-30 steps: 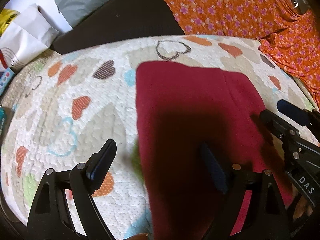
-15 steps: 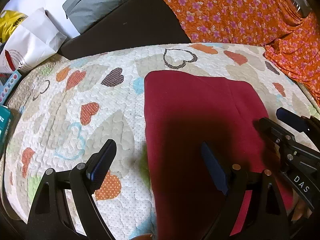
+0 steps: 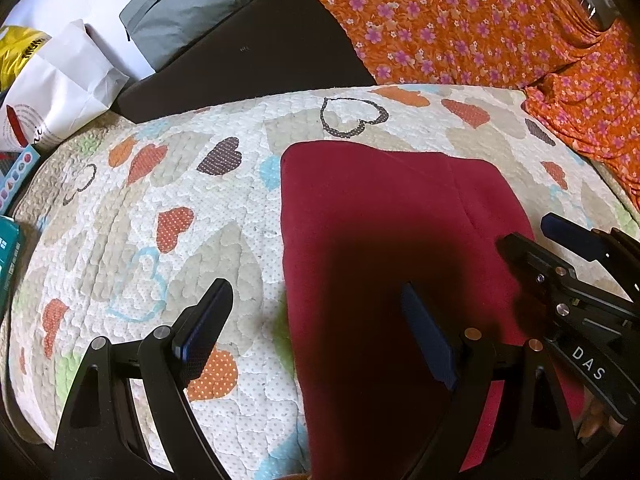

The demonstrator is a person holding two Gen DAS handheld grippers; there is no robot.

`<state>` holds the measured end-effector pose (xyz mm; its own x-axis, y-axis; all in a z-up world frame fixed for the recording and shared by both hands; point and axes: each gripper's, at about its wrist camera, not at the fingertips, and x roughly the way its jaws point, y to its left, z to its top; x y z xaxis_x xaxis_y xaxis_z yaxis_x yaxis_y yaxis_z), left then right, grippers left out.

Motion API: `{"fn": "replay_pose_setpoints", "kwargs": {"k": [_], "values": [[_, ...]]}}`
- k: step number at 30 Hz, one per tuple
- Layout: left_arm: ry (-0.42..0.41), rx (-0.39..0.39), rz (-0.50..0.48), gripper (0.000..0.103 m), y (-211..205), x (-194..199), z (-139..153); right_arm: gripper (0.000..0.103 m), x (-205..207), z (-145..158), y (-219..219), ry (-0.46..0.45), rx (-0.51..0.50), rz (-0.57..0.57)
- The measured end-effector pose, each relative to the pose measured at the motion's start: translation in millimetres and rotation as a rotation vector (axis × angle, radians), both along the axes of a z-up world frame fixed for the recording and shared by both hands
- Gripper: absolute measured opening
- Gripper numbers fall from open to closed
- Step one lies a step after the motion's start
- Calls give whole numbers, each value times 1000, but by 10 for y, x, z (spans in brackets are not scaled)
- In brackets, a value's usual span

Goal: Fold small clothes

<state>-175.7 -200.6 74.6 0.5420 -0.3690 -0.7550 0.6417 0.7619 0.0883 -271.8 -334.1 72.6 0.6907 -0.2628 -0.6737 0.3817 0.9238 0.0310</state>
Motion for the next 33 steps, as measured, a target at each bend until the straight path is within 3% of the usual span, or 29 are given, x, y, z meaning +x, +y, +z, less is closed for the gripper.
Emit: {"fn": "replay_pose_setpoints", "kwargs": {"k": [33], "values": [[24,-14,6,87,0,25,-9,47,23,-33,-40,28,8,-2]]}}
